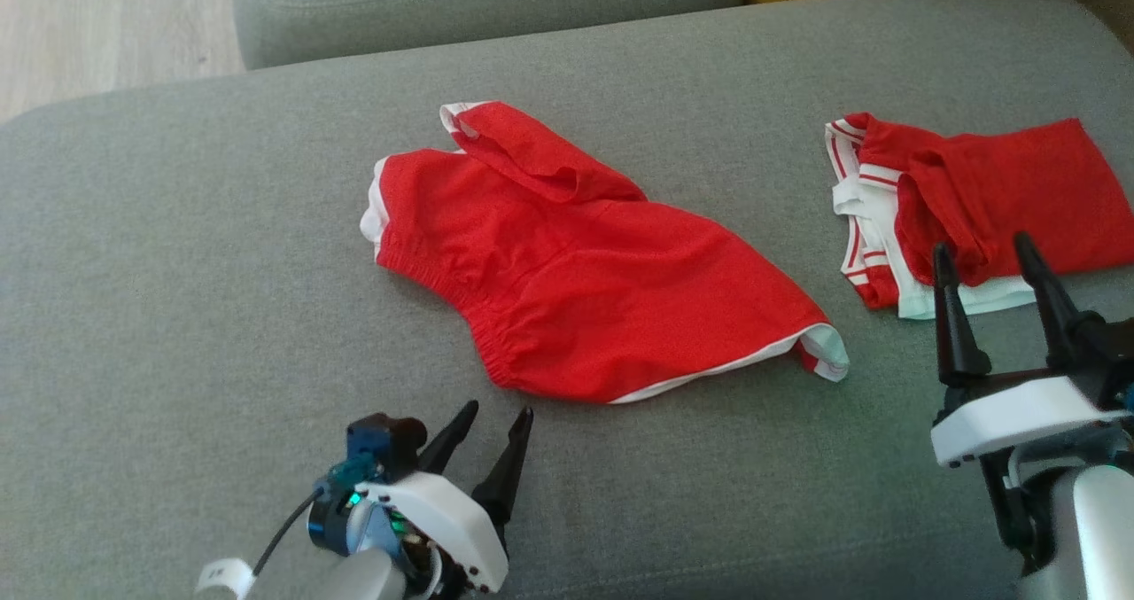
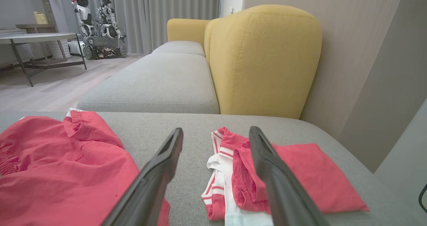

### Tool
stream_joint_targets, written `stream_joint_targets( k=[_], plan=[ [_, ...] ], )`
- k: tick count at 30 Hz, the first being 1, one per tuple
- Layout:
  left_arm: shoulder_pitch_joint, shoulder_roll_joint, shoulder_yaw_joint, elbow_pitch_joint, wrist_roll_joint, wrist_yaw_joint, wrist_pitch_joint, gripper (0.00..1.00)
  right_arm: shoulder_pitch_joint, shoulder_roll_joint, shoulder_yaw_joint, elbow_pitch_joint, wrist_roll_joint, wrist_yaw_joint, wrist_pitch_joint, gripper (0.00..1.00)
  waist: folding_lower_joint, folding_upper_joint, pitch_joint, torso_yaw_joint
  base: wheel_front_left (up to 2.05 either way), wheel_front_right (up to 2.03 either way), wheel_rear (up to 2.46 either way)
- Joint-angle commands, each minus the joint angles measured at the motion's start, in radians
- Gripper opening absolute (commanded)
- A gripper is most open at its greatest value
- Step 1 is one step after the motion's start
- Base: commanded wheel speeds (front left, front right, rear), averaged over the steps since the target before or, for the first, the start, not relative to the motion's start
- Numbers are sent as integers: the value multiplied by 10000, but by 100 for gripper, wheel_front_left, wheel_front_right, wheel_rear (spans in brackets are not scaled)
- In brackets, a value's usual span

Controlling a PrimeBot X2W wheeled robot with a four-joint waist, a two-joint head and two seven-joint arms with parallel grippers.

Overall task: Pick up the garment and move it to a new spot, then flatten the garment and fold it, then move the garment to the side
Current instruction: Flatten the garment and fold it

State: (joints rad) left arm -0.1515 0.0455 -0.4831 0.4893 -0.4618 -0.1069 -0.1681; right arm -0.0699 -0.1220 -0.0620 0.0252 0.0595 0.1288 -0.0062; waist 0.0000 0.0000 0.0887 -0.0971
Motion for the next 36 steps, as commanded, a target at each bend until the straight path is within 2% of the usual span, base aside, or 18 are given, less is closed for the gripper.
stream_joint_targets(
  k=[1,15,16,17,18,26,36],
  plan=[
    [-677,108,114,-33,-54,-69,124,100,-356,27,248,-298,-100,19,-127,100,0,0,114,-83,0,0,0],
    [-1871,128,-373,1449,13,-145,88,100,-603,143,387,-76,-137,19,-266,100,0,0,443,-485,0,0,0],
    [-1960,122,-408,1538,-27,-155,71,82,-628,150,411,-60,-142,19,-275,100,0,0,462,-522,0,0,0],
    [-2055,118,-438,1614,-61,-164,31,22,-648,156,423,-44,-146,19,-288,100,0,0,479,-549,0,0,0],
    [-2142,114,-444,1668,-109,-171,-46,0,-663,162,424,-26,-153,19,-301,100,0,0,488,-571,0,0,0],
    [-2348,338,-37,1470,-499,-201,-700,0,-589,191,269,134,-210,19,-388,100,0,0,321,-514,0,0,0],
    [-1618,1459,833,-516,-555,154,-877,0,-439,210,102,298,-385,19,-494,100,0,0,82,-75,0,0,0]
  ],
)
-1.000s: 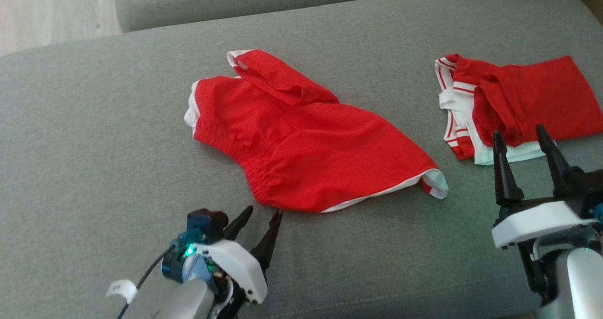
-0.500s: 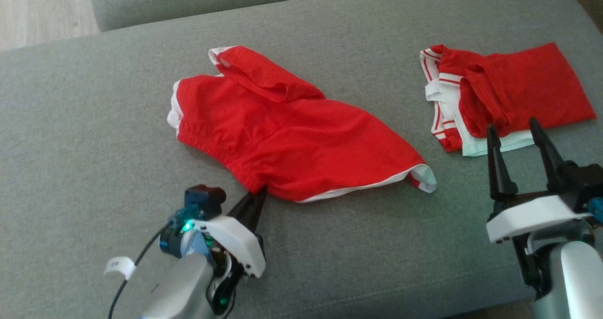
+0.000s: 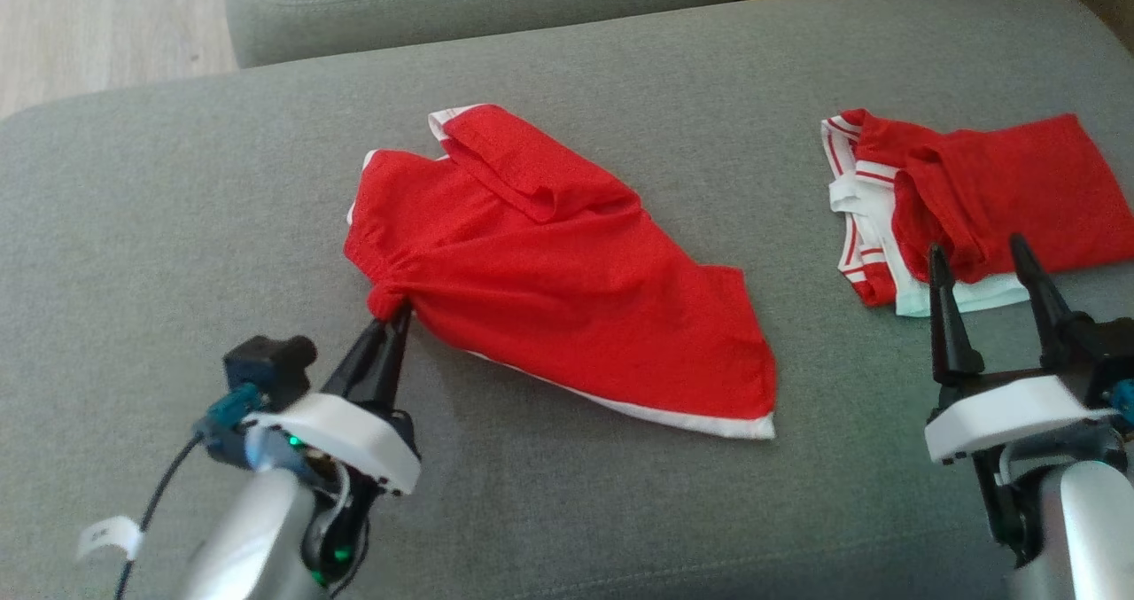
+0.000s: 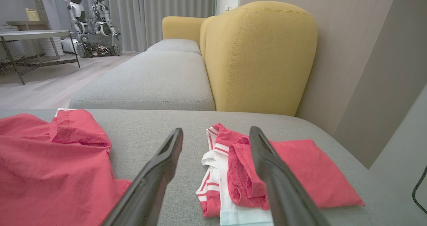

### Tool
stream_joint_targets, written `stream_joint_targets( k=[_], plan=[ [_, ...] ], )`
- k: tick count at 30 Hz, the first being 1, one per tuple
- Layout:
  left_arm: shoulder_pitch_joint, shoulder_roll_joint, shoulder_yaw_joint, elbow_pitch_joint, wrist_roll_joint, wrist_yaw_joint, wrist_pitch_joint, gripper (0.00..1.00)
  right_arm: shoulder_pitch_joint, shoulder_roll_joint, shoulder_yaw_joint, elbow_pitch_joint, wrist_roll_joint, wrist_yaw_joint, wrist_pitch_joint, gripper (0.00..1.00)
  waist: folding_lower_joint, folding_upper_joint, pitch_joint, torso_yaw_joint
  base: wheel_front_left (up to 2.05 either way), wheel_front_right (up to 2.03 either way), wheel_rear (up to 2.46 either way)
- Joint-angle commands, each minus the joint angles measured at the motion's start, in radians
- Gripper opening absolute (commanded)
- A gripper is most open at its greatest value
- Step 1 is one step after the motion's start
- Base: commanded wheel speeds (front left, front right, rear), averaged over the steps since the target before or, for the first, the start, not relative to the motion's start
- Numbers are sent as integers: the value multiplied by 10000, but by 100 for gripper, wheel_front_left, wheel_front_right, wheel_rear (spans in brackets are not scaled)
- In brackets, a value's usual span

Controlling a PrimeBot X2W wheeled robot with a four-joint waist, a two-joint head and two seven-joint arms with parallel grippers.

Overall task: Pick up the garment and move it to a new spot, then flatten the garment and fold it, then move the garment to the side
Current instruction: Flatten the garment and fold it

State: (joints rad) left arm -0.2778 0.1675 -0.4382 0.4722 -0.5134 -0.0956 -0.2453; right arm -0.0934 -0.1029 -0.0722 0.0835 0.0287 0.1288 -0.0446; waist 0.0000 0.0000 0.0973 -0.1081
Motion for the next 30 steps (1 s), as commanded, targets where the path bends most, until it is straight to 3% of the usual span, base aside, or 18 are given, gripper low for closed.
stream_joint_targets(
  k=[1,7,13,22,30],
  plan=[
    [-321,358,433,-585,-36,95,-43,0,-194,35,210,-278,-99,19,-120,100,0,0,1,61,0,0,0],
    [-618,1101,238,-1895,326,221,1032,0,-300,137,307,-247,-166,19,-202,100,0,0,235,60,0,0,0],
    [-1567,1762,-133,-2042,873,142,2247,0,-552,204,533,-169,-195,19,-268,100,0,0,637,-213,0,0,0],
    [-3671,2478,-1273,-420,1104,-306,3732,0,-1234,382,1197,313,-273,19,-567,100,0,0,1268,-1089,0,0,0],
    [-4569,2839,-3031,882,-46,-347,4240,0,-1621,480,1598,828,-277,19,-804,100,0,0,1365,-1547,0,0,0]
  ],
)
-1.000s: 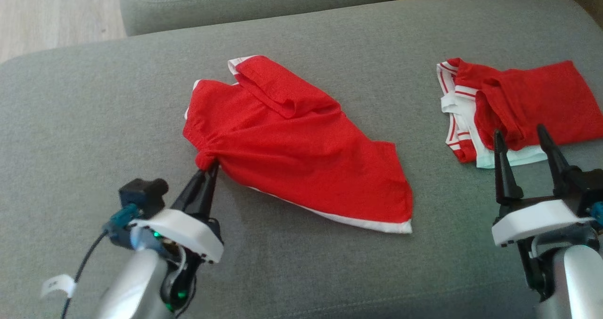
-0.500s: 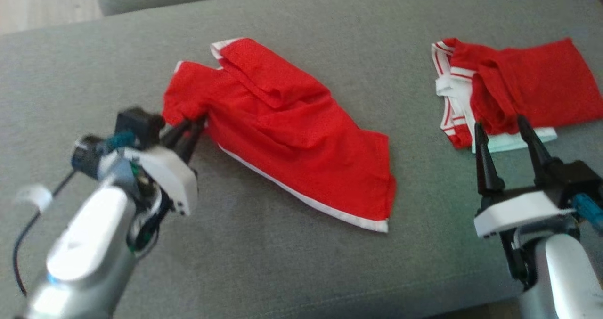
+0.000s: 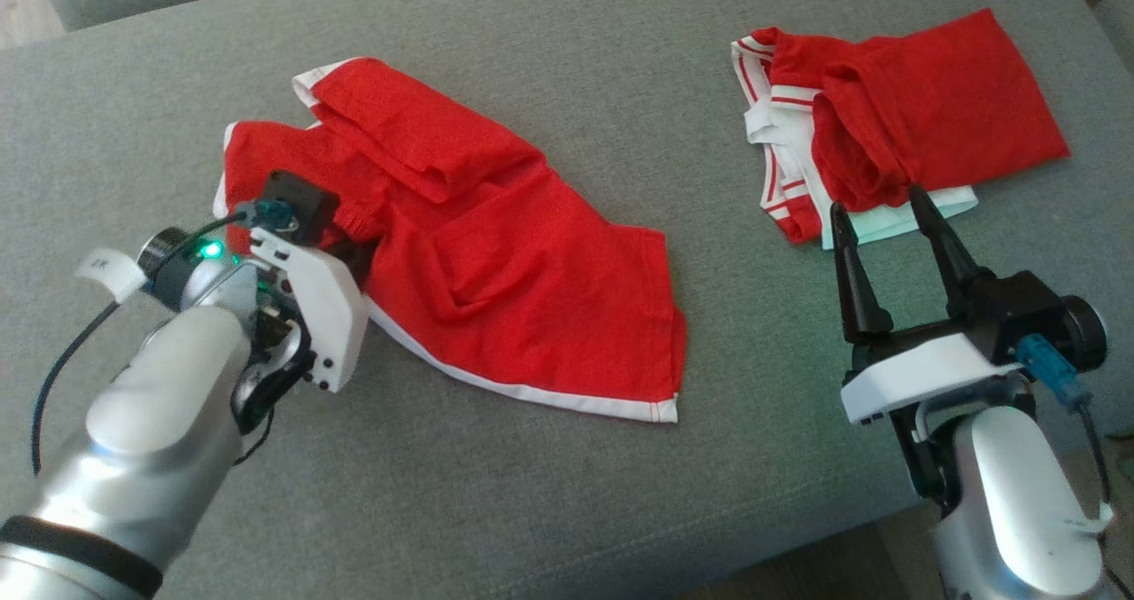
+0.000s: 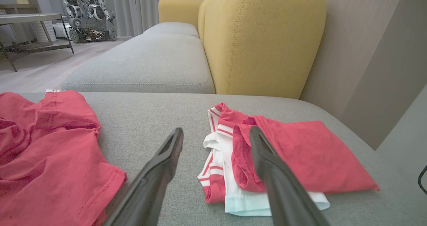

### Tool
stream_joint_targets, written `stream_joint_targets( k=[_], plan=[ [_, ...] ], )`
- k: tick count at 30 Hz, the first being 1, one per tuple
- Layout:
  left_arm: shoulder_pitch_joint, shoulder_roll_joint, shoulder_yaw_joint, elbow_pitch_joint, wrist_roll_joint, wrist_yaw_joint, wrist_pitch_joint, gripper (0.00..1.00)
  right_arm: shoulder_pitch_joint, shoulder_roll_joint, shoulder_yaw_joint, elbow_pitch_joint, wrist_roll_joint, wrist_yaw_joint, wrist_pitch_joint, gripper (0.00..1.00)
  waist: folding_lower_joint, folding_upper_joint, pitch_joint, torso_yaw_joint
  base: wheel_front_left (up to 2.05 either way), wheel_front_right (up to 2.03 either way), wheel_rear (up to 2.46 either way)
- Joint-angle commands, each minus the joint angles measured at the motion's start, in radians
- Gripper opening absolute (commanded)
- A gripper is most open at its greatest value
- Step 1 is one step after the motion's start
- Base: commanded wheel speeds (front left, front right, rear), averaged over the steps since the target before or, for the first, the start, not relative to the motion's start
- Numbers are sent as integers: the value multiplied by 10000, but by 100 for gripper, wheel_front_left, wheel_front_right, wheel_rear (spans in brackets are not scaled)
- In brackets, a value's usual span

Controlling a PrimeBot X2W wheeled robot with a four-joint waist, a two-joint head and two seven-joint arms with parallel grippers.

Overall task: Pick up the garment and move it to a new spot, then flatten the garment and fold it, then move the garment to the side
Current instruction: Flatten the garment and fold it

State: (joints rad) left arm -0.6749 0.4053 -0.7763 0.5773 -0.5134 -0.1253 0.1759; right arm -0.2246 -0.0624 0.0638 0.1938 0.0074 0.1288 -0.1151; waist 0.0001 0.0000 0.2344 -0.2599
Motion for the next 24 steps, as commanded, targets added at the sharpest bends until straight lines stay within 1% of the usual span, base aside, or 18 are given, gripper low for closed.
stream_joint_targets(
  k=[1,2,3,8,13,17,20,22,24],
  plan=[
    [-667,487,229,-19,-263,-50,20,31,-328,83,265,-221,-67,19,-115,100,-1,0,-23,-48,0,0,0],
    [-725,476,213,155,-515,-51,-13,73,-340,89,279,-173,-69,19,-129,100,-1,0,-45,-52,0,0,0],
    [-777,440,217,305,-750,-51,-88,100,-345,94,280,-132,-72,19,-140,100,-1,0,-68,-44,0,0,0],
    [-1001,263,213,849,-1421,-52,-641,100,-272,108,301,18,-84,19,-143,100,-1,0,-270,157,0,0,0],
    [-1006,333,364,975,-1992,-52,-1190,100,-120,111,294,62,-108,19,-82,100,-1,0,-593,477,0,0,0],
    [-671,599,274,495,-2416,-53,-1397,100,179,106,281,55,-82,19,5,100,-1,0,-884,792,0,0,0],
    [-241,931,253,7,-2607,-51,-1550,100,444,98,309,34,-6,19,65,100,-1,0,-1080,965,0,0,0],
    [132,1137,351,-352,-2684,76,-1749,100,637,16,436,6,-88,19,116,100,-1,0,-1198,1041,0,0,0],
    [597,1269,505,-781,-2803,345,-2021,100,872,3,481,-21,-49,19,169,100,-1,0,-1317,1101,0,0,0]
  ],
)
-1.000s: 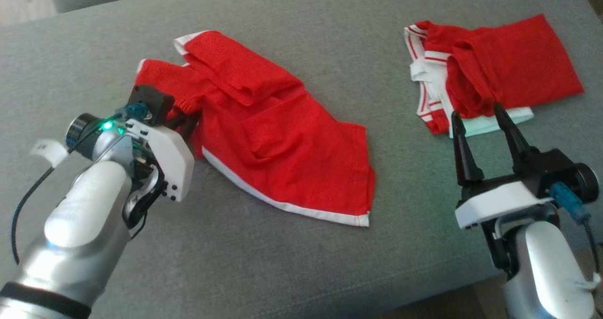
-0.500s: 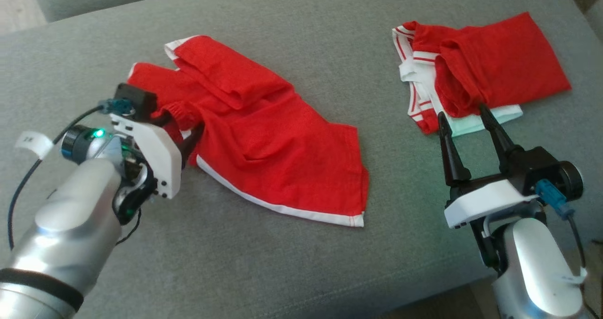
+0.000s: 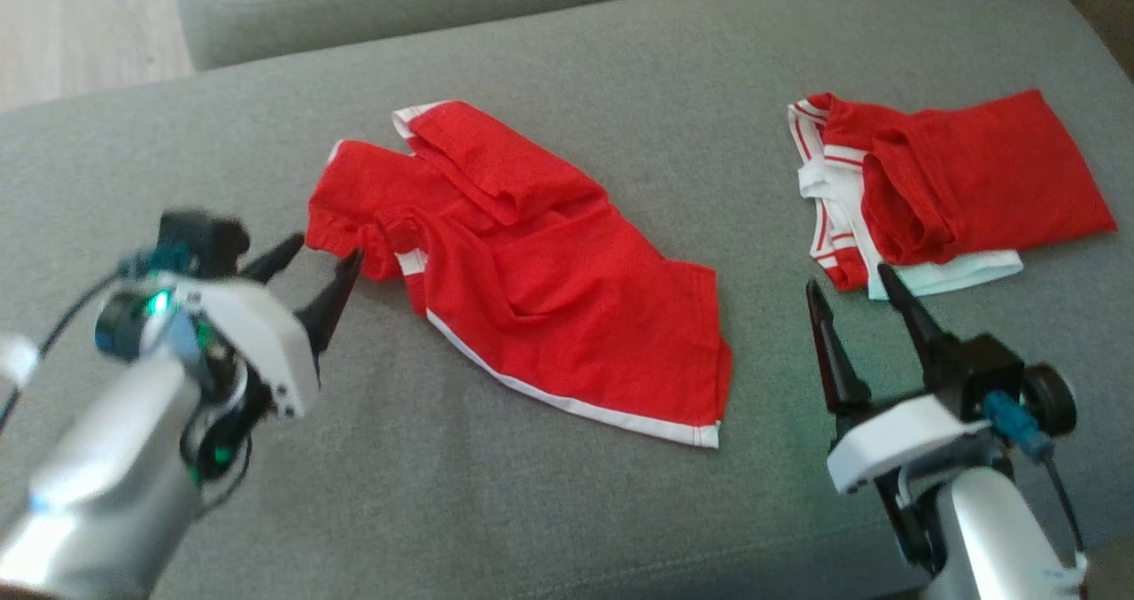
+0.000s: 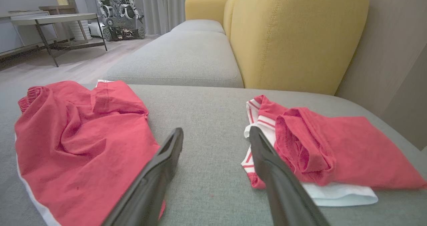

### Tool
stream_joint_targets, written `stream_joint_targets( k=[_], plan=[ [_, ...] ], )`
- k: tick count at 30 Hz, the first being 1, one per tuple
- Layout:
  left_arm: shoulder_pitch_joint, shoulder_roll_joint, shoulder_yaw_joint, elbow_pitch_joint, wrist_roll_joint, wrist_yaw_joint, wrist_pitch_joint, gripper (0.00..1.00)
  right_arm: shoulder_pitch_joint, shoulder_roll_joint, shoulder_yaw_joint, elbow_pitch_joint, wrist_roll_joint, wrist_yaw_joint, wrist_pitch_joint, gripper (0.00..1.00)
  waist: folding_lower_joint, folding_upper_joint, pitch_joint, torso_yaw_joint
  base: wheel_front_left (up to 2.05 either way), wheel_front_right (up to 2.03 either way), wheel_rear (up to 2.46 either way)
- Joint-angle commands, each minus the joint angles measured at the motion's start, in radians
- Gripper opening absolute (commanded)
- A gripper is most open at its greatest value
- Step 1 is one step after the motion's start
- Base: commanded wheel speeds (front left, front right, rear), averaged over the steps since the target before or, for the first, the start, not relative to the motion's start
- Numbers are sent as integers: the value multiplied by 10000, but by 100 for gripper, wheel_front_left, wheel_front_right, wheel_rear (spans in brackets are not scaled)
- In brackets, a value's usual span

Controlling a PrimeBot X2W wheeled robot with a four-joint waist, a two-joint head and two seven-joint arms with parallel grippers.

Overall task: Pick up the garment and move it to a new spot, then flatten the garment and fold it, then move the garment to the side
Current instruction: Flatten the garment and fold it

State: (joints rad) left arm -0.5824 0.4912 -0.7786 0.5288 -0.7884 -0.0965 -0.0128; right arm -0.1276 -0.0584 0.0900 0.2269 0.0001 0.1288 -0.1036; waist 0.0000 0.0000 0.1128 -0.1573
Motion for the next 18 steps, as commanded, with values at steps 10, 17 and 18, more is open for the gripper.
stream_joint_targets(
  k=[10,17,18],
  plan=[
    [2165,172,1431,-2333,-877,1729,-1734,100,1084,22,658,-409,1027,19,658,100,0,0,-411,386,0,0,0],
    [2781,-61,1781,-2959,-912,2228,-2214,100,1342,-43,1349,-274,1561,19,1621,100,0,0,-243,626,0,0,0],
    [2792,-81,1792,-2985,-887,2243,-2238,100,1348,-59,1450,-236,1641,19,1769,100,0,0,-216,650,0,0,0]
  ],
)
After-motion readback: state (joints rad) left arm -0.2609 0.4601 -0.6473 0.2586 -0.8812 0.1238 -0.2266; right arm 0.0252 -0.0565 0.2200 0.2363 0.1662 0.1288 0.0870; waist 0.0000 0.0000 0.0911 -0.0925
